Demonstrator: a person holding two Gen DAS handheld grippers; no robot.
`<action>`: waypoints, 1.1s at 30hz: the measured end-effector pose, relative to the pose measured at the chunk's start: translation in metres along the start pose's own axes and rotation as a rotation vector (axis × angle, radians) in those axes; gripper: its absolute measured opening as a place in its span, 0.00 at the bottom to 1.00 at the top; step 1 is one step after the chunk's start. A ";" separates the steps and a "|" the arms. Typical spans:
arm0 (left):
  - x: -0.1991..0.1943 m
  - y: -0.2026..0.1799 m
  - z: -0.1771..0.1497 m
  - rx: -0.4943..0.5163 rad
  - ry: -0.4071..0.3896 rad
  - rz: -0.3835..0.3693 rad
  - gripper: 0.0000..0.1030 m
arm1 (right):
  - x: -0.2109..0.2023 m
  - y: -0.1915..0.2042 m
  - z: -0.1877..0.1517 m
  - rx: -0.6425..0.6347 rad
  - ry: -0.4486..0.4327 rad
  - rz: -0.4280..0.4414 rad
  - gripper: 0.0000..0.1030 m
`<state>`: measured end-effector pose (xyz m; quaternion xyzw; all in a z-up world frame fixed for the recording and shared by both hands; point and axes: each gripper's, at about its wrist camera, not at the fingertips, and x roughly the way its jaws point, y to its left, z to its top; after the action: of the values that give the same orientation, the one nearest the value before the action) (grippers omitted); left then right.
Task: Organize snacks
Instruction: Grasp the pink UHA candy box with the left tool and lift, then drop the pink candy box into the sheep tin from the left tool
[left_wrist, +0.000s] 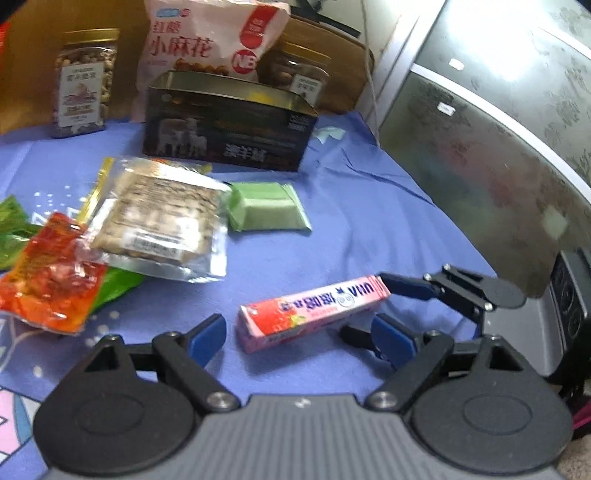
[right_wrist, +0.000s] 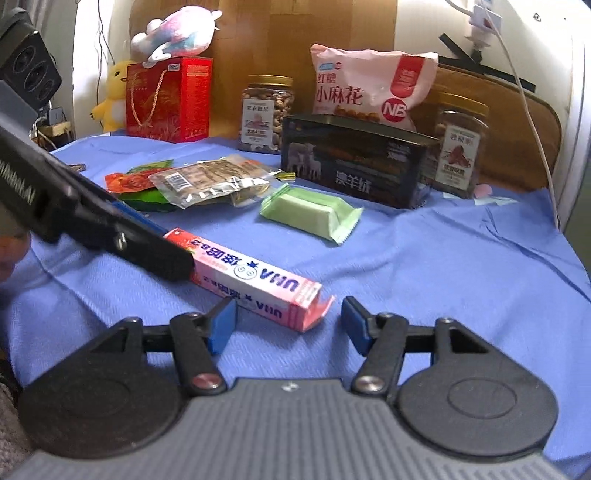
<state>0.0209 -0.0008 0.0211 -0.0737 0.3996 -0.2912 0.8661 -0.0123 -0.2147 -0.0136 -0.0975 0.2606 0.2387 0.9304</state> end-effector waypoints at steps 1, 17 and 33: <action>-0.002 0.001 0.001 -0.003 -0.003 0.000 0.85 | 0.000 -0.001 -0.001 0.001 -0.002 0.002 0.63; 0.009 -0.017 0.029 0.070 0.006 0.041 0.53 | -0.010 -0.006 0.013 0.004 -0.087 -0.053 0.50; 0.054 0.019 0.181 0.118 -0.163 0.201 0.56 | 0.083 -0.068 0.123 -0.020 -0.212 -0.123 0.49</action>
<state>0.1904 -0.0352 0.1006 -0.0057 0.3155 -0.2190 0.9233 0.1375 -0.2035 0.0497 -0.0970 0.1518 0.1927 0.9646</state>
